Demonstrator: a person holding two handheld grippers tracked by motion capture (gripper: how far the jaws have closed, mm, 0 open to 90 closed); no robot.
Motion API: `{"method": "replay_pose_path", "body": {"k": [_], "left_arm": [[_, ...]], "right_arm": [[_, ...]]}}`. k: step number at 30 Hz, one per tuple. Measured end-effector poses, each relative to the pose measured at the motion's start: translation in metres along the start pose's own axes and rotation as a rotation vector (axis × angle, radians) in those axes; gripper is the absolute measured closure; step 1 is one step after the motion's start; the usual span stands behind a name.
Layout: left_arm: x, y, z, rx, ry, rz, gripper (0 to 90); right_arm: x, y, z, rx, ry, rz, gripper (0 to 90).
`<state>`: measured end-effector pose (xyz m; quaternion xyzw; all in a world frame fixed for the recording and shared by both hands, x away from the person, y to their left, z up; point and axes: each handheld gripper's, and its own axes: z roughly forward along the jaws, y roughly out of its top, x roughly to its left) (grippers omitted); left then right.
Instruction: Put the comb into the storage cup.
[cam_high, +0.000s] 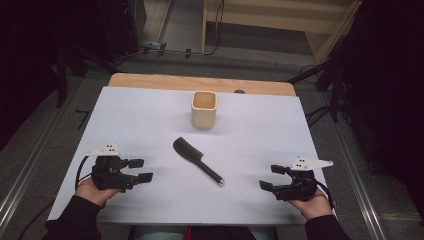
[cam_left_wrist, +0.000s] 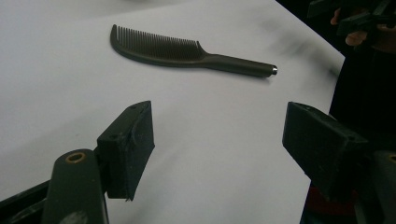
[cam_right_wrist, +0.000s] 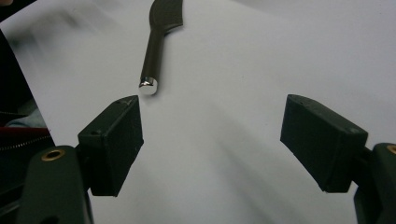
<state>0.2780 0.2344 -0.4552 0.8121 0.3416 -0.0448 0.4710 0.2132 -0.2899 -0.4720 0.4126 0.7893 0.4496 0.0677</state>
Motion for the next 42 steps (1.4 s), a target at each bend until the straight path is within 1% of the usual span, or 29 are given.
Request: {"method": "replay_pose_path", "body": {"k": [12, 15, 22, 25, 31, 35, 41, 42], "left_arm": [[0.0, 0.0, 0.001, 0.01, 0.0, 0.004, 25.6], [0.0, 0.0, 0.002, 0.012, 0.0, -0.004, 25.6], [0.001, 0.001, 0.002, 0.012, 0.0, -0.002, 25.6], [0.0, 0.001, 0.002, 0.013, -0.001, -0.001, 25.6], [0.0, 0.001, 0.002, 0.012, 0.002, -0.002, 25.6], [0.001, 0.001, 0.002, 0.012, 0.003, -0.004, 25.6], [0.001, 0.001, 0.002, 0.014, 0.002, -0.005, 25.6], [0.001, 0.002, 0.002, 0.012, 0.003, -0.009, 25.6]], "right_arm": [[-0.001, 0.001, 0.0, -0.012, 0.009, 0.006, 19.1], [-0.001, 0.001, 0.0, -0.012, 0.011, 0.005, 19.1], [-0.001, 0.003, 0.0, -0.025, 0.015, 0.003, 19.1], [-0.001, 0.004, 0.0, -0.022, 0.016, 0.006, 19.1], [0.0, 0.006, 0.001, -0.023, 0.019, -0.005, 19.1], [0.0, 0.009, 0.003, -0.029, 0.021, -0.012, 19.1], [-0.001, 0.018, 0.008, -0.043, 0.037, -0.012, 19.1], [-0.001, 0.02, 0.009, -0.042, 0.033, -0.01, 19.1]]}}
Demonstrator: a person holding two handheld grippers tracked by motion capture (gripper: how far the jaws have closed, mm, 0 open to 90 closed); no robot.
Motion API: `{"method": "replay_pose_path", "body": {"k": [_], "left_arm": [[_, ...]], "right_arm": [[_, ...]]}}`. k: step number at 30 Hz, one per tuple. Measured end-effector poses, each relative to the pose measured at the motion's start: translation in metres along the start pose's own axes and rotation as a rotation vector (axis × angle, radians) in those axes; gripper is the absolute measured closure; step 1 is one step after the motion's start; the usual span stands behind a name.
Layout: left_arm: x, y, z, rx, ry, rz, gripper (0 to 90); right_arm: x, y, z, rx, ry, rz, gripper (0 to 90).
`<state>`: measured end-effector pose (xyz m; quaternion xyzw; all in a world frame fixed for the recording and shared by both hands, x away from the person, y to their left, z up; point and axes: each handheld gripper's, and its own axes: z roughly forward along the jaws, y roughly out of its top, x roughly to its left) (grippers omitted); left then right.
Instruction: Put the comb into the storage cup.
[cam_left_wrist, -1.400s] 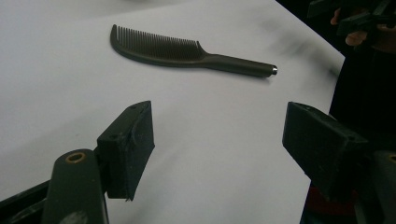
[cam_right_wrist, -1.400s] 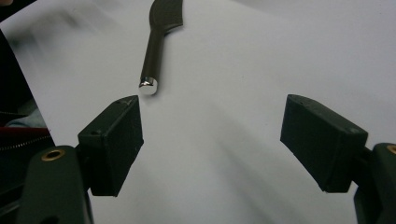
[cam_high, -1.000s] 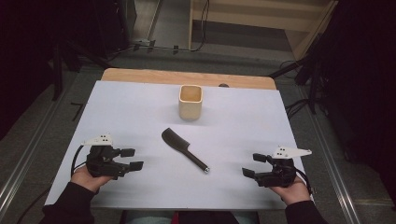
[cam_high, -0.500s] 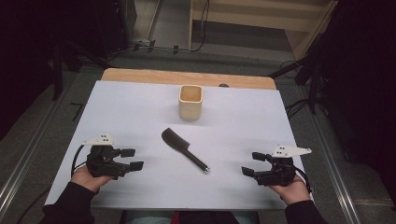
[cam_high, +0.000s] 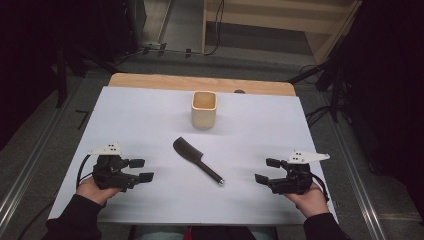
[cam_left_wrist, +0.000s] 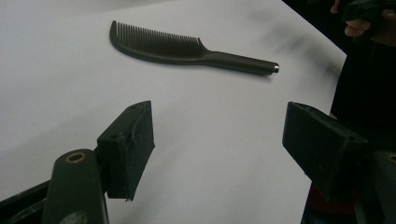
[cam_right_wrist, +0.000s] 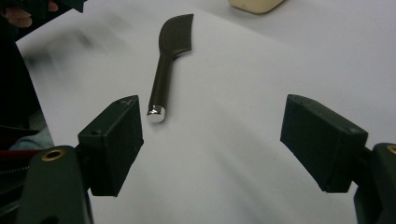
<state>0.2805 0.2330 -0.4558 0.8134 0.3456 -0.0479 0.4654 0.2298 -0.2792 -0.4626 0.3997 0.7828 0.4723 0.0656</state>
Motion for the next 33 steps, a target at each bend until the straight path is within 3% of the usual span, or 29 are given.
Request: {"method": "replay_pose_path", "body": {"k": [33], "left_arm": [[0.0, 0.0, 0.001, 0.011, 0.002, -0.002, 25.6]], "right_arm": [[0.013, 0.025, 0.034, 0.003, 0.043, -0.036, 19.1]]}}
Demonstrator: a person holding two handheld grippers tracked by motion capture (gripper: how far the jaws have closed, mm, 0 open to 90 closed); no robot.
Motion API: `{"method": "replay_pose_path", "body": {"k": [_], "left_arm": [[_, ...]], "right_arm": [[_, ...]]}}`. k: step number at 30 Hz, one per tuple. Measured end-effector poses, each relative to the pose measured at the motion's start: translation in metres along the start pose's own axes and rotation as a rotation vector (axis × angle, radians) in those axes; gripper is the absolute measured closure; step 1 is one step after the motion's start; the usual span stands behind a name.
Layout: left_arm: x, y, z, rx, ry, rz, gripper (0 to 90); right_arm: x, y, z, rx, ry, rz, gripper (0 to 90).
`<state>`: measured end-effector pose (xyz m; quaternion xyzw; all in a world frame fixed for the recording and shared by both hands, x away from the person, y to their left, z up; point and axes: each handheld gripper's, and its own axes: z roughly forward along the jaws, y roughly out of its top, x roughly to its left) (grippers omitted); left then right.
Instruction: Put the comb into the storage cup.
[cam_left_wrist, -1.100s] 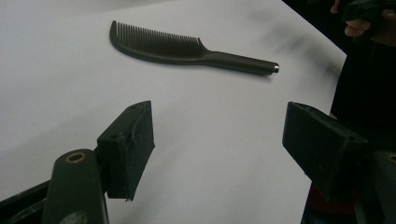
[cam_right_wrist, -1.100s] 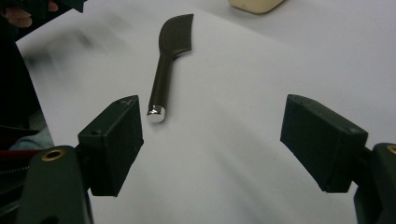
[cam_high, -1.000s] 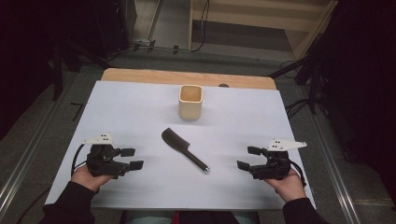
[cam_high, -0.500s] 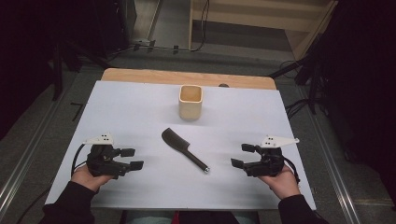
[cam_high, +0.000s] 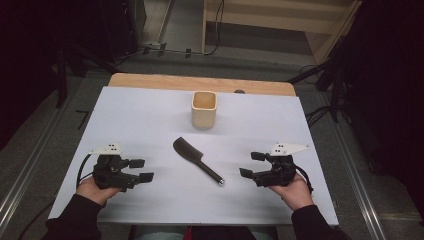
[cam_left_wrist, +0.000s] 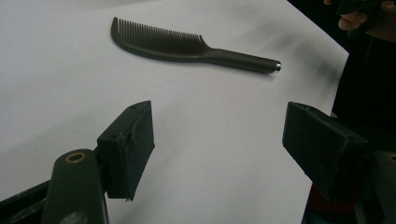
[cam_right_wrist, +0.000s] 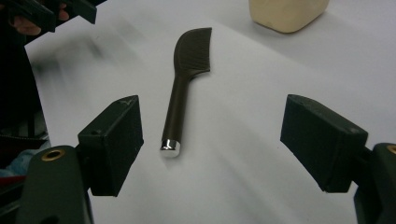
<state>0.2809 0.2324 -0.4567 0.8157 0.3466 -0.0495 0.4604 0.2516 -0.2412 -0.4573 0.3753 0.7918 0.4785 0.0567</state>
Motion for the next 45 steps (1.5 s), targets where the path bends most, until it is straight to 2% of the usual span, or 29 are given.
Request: {"method": "replay_pose_path", "body": {"k": [7, 17, 29, 45], "left_arm": [[0.0, 0.0, 0.0, 0.003, -0.001, -0.001, 25.6], [0.0, 0.0, 0.001, 0.006, -0.001, -0.001, 25.6], [0.0, 0.0, 0.001, 0.007, 0.0, -0.001, 25.6], [0.001, 0.0, 0.001, 0.007, 0.002, -0.002, 25.6]], "right_arm": [[0.002, 0.004, 0.007, 0.002, 0.007, 0.006, 19.1], [0.006, 0.01, 0.017, -0.003, -0.009, 0.009, 19.0], [0.013, 0.017, 0.033, 0.013, 0.015, 0.003, 19.0], [0.022, 0.024, 0.051, 0.017, 0.013, -0.005, 19.2]]}}
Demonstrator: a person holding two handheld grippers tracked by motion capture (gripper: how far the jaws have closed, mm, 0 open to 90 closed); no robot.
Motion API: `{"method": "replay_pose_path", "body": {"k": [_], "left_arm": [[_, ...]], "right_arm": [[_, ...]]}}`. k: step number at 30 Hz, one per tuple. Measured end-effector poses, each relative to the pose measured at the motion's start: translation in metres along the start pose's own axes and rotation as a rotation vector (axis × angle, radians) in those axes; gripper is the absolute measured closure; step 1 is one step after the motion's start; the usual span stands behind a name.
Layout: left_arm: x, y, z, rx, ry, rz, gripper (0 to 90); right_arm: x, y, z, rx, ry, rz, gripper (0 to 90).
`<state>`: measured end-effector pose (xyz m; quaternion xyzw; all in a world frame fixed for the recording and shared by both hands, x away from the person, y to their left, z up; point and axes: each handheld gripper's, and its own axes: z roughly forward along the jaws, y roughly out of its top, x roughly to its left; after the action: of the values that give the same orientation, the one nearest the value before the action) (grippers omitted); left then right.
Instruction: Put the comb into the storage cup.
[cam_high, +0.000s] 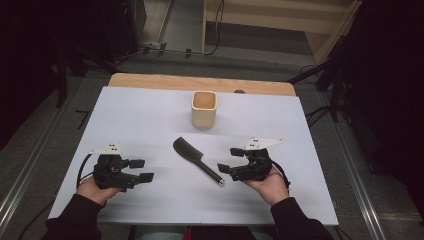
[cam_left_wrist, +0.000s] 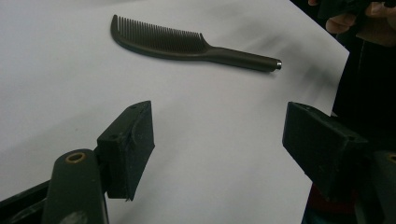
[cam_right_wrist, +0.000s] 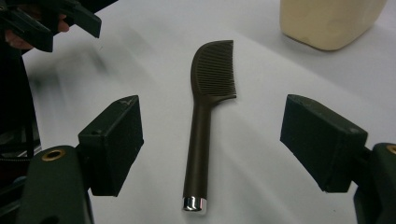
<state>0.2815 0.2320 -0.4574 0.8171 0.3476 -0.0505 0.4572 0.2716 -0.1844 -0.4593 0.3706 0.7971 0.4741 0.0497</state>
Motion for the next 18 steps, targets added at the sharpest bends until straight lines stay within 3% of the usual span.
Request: {"method": "replay_pose_path", "body": {"k": [18], "left_arm": [[0.0, 0.0, 0.0, 0.002, -0.003, -0.001, 25.6]], "right_arm": [[0.005, 0.006, 0.012, 0.017, -0.02, -0.011, 19.9]]}}
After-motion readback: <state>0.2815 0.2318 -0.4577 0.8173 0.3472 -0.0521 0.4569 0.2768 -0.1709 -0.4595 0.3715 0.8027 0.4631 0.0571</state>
